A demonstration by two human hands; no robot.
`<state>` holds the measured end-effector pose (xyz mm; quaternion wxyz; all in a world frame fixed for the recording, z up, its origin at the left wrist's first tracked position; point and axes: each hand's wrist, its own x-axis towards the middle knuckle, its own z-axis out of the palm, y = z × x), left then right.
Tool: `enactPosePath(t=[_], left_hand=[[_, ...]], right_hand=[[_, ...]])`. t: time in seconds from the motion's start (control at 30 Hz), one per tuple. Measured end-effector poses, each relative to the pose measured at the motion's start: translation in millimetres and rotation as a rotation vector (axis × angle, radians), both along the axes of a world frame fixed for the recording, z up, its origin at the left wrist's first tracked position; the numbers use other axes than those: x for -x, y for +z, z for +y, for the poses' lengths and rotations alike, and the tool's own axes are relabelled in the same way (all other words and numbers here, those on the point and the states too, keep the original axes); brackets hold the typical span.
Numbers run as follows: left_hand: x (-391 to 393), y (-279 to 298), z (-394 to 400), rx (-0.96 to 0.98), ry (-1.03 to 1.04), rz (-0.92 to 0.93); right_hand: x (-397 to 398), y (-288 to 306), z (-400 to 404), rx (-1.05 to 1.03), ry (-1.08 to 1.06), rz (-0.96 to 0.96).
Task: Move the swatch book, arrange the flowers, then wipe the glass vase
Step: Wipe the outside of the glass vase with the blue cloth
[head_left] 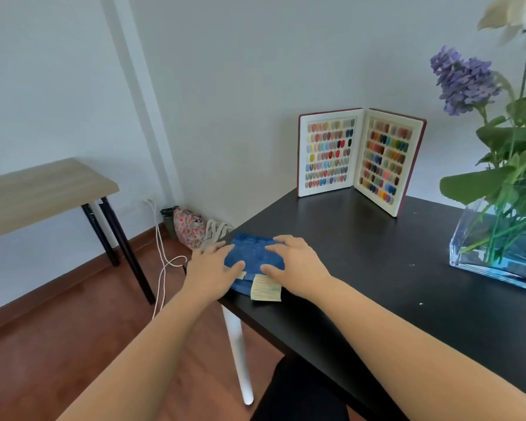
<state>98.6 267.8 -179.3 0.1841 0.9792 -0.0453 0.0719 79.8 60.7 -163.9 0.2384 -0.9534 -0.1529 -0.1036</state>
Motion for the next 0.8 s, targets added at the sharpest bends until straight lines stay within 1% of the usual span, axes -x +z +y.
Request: enactPosePath(t=[0.07, 0.17, 0.23, 0.3, 0.4, 0.5, 0.63, 0.8], left_hand=[[-1, -2, 2, -0.126, -0.094, -0.014], [-5, -6, 10, -0.185, -0.222, 0.063], [-7, -9, 18, -0.181, -0.278, 0.081], [-7, -11, 25, -0.151, -0.319, 0.078], [-8, -11, 30, -0.030, -0.350, 0.060], [-12, -7, 23, -0.005, -0.368, -0.077], [-16, 3, 1, -0.005, -0.435, -0.279], [-12, 24, -51, 0.100, -0.546, -0.504]], right_hand=[[-3, 0, 9, 0.075, 0.049, 0.104], [-9, -1, 19, 0.248, 0.096, 0.256], [-13, -5, 22, 0.276, 0.114, 0.311], [-16, -6, 21, 0.269, 0.106, 0.321], [-17, -8, 22, 0.294, 0.065, 0.301], [-18, -8, 25, 0.279, -0.009, 0.240], [-15, 1, 17, 0.233, -0.026, 0.094], [4, 25, -31, 0.024, -0.112, -0.002]])
